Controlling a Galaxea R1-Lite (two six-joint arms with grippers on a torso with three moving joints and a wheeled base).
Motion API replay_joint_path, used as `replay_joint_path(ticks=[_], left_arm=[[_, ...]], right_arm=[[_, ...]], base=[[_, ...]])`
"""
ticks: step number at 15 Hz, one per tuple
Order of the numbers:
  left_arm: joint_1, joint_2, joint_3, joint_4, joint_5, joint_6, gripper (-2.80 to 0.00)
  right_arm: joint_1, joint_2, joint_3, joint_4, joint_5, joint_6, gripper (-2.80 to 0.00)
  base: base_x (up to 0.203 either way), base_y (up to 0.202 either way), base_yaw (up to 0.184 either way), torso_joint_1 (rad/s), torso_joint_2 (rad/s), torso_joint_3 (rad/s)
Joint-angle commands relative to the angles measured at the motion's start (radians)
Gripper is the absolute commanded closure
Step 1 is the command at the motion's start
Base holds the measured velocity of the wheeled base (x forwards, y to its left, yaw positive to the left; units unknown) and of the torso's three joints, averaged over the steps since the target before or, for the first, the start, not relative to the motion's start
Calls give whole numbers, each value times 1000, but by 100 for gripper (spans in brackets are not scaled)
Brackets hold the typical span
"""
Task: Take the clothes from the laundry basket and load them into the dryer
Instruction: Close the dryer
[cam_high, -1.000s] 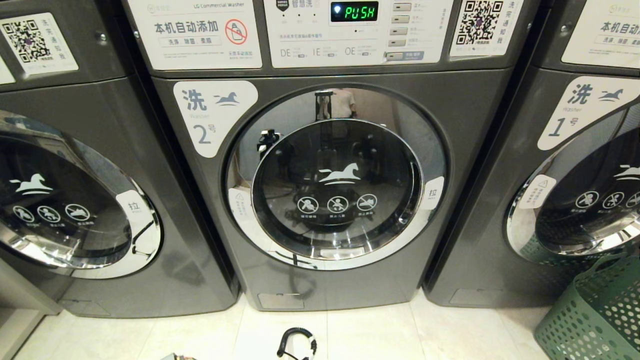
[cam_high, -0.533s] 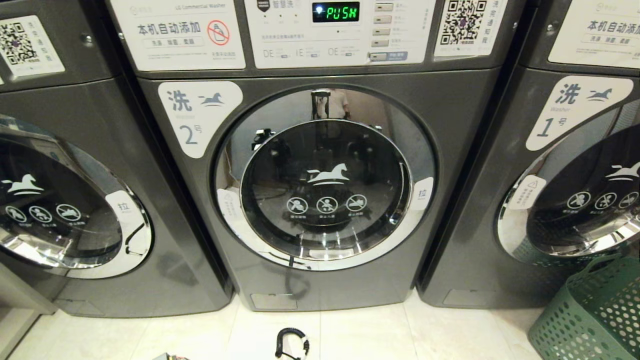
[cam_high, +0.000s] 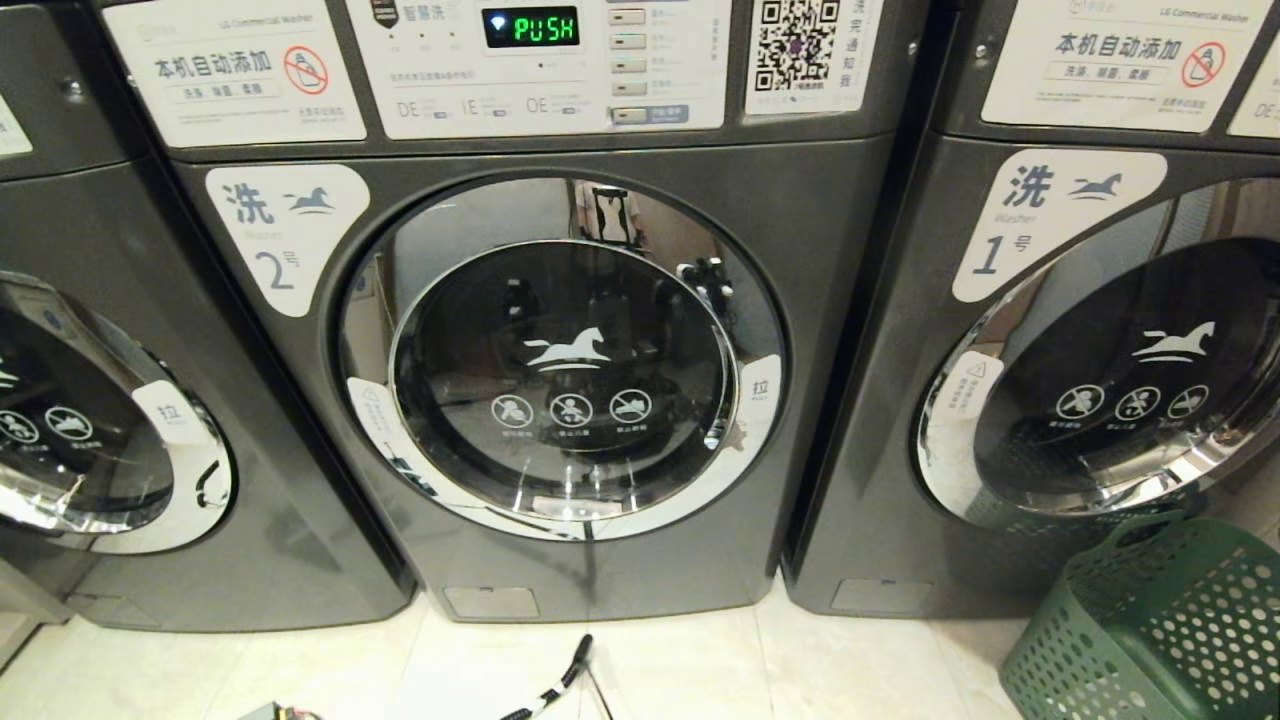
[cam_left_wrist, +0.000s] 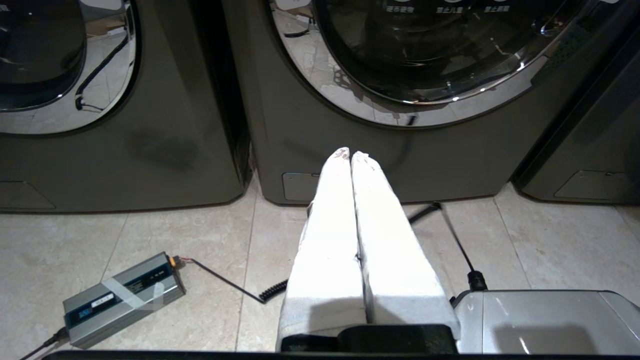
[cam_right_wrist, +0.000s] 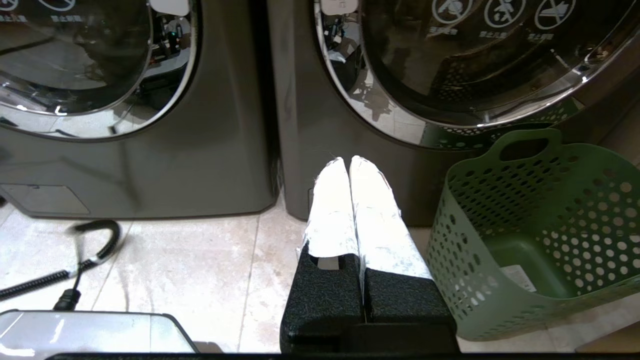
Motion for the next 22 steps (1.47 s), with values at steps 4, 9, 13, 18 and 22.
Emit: replay_joint_path(ticks=[4, 9, 13, 18, 22], left_arm=[[0, 0, 1, 0, 1, 0, 0], [0, 0, 1, 0, 1, 0, 0], [0, 0, 1, 0, 1, 0, 0], [0, 0, 1, 0, 1, 0, 0], [0, 0, 1, 0, 1, 0, 0]], right_arm=[[0, 1, 1, -1, 0, 0, 0], [0, 1, -1, -1, 0, 7, 0], [0, 1, -1, -1, 0, 13, 0], [0, 1, -1, -1, 0, 13, 0], [1, -1, 1, -1, 0, 7, 0]], base=[[0, -194, 1, 0, 2, 1], [0, -195, 3, 3, 2, 1], [0, -195, 1, 3, 2, 0], [0, -177, 1, 3, 1, 1], [0, -16, 1, 0, 0, 0]])
